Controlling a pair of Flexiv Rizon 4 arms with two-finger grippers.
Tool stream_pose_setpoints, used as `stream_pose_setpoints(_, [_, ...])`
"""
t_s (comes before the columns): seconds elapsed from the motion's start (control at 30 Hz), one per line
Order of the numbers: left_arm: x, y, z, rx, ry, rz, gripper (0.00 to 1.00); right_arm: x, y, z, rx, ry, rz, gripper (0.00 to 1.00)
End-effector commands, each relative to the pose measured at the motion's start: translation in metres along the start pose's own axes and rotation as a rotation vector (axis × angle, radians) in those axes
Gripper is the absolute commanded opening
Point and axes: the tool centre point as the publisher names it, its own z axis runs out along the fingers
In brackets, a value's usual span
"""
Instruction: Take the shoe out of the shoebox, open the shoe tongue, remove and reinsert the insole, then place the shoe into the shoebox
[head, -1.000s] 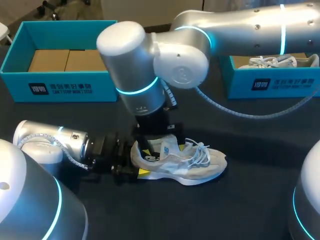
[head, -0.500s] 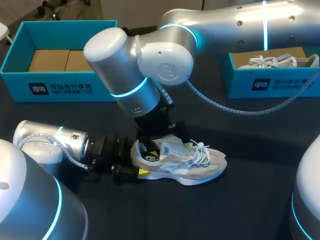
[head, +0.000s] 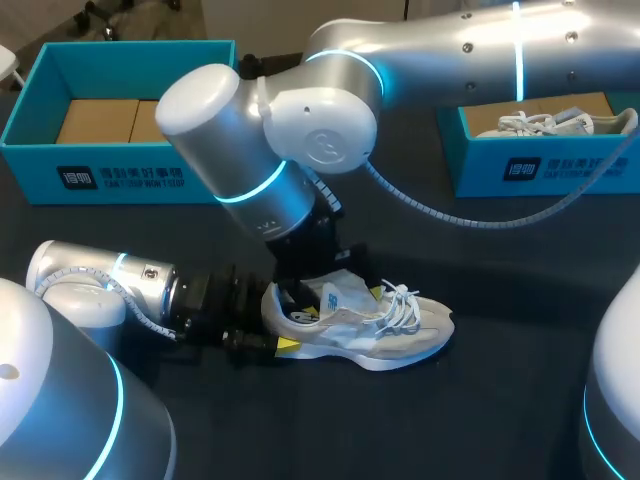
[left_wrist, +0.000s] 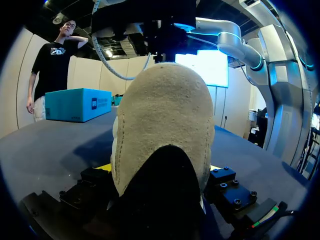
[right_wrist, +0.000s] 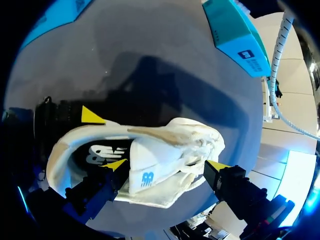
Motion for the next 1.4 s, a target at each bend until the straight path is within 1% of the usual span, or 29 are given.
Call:
stream_pose_setpoints(0.03, [-0.001,0.0,0.0,-0.002,0.001,0.0,0.0,-0.007,-0.008,0.006,-0.011,0.024,0.505,1.0])
stream_pose_setpoints(0.13, [-0.001,0.0,0.0,-0.002,0.001,0.0,0.0,-0.015,-0.007,0.009,-0.015,0.046,0.516,1.0])
stream_pose_setpoints(0.3, [-0.001,0.0,0.0,-0.002,0.001,0.0,0.0,-0.024,-0.003,0.008,-0.024,0.055,0.523,1.0])
stream_pose_setpoints(0.37, [-0.001,0.0,0.0,-0.002,0.001,0.0,0.0,-0.03,-0.003,0.005,-0.044,0.068,0.529,1.0])
stream_pose_setpoints(0.47, [-0.001,0.0,0.0,-0.002,0.001,0.0,0.0,-0.037,-0.002,-0.001,-0.053,0.071,0.531,1.0])
stream_pose_setpoints(0.57, [-0.001,0.0,0.0,-0.002,0.001,0.0,0.0,-0.04,0.0,-0.006,-0.038,0.063,0.535,1.0])
stream_pose_setpoints(0.7, [-0.001,0.0,0.0,-0.002,0.001,0.0,0.0,-0.049,0.001,-0.008,-0.001,0.101,0.546,1.0])
stream_pose_setpoints(0.77, [-0.001,0.0,0.0,-0.002,0.001,0.0,0.0,-0.049,0.001,-0.008,0.012,0.125,0.549,1.0])
stream_pose_setpoints(0.93, [-0.001,0.0,0.0,-0.002,0.001,0.0,0.0,-0.046,0.004,-0.001,0.048,0.14,0.547,1.0])
stream_pose_setpoints(0.97, [-0.001,0.0,0.0,-0.002,0.001,0.0,0.0,-0.046,0.004,0.0,0.055,0.151,0.554,0.9])
stream_pose_setpoints(1.0, [-0.001,0.0,0.0,-0.002,0.001,0.0,0.0,-0.047,0.003,-0.001,0.058,0.158,0.556,0.77])
stream_pose_setpoints(1.03, [-0.001,0.0,0.0,-0.002,0.001,0.0,0.0,-0.047,0.003,-0.001,0.058,0.162,0.557,0.71])
stream_pose_setpoints(1.07, [-0.001,0.0,0.0,-0.002,0.001,0.0,0.0,-0.048,0.001,-0.002,0.06,0.171,0.556,0.5])
stream_pose_setpoints(1.23, [-0.001,0.0,0.0,-0.002,0.001,0.0,0.0,-0.05,-0.001,-0.007,0.084,0.177,0.548,0.47])
stream_pose_setpoints(1.3, [-0.001,0.0,0.0,-0.002,0.001,0.0,0.0,-0.05,-0.002,-0.008,0.088,0.195,0.533,0.45])
stream_pose_setpoints(1.37, [-0.001,0.0,0.0,-0.002,0.001,0.0,0.0,-0.047,-0.003,-0.01,0.117,0.2,0.527,0.43])
stream_pose_setpoints(1.4, [-0.001,0.0,0.0,-0.002,0.001,0.0,0.0,-0.046,-0.002,-0.011,0.118,0.2,0.527,0.43])
